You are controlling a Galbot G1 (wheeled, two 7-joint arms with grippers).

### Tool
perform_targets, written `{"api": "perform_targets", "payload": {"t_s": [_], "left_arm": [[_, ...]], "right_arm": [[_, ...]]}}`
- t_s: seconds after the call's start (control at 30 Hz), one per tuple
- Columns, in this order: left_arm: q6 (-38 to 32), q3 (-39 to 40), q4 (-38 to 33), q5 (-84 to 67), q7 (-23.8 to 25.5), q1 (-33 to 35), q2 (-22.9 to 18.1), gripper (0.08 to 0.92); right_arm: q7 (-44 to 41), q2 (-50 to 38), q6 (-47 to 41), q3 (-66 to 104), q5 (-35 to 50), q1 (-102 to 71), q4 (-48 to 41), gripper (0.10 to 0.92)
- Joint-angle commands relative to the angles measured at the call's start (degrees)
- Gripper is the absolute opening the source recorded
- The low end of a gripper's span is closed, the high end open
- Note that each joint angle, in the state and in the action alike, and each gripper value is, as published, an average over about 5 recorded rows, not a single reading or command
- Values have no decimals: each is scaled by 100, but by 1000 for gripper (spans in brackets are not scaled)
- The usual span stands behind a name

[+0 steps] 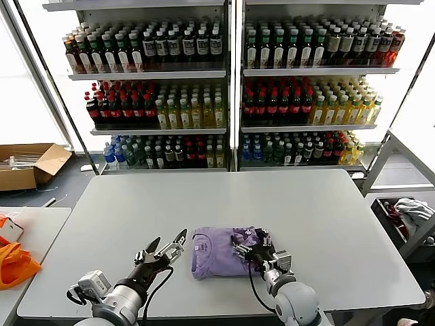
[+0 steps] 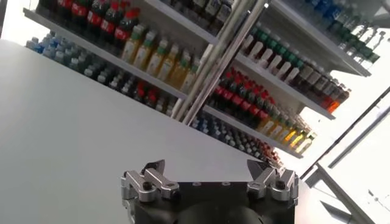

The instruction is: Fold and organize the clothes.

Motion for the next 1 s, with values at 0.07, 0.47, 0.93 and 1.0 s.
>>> {"api": "perform_targets", "payload": {"t_s": [0.07,0.47,0.93,1.0], "left_arm": [[-3,131,-67,185,40,65,-140,823],[-96,-48,-207,391,155,363,-169,823],[-123,-96,-294,449,223,388,-169,822],[-132,-132,-280,488,307,367,-155,822]], "right_arm": [[42,-354,85,-315,-78,44,1579,823],[298,198,-239,-1575,-1038,83,-524,823],[476,-759,148,-241,-37,-85,2400,823],[335,-1058,325,286,-16,-345,2746,823]]}}
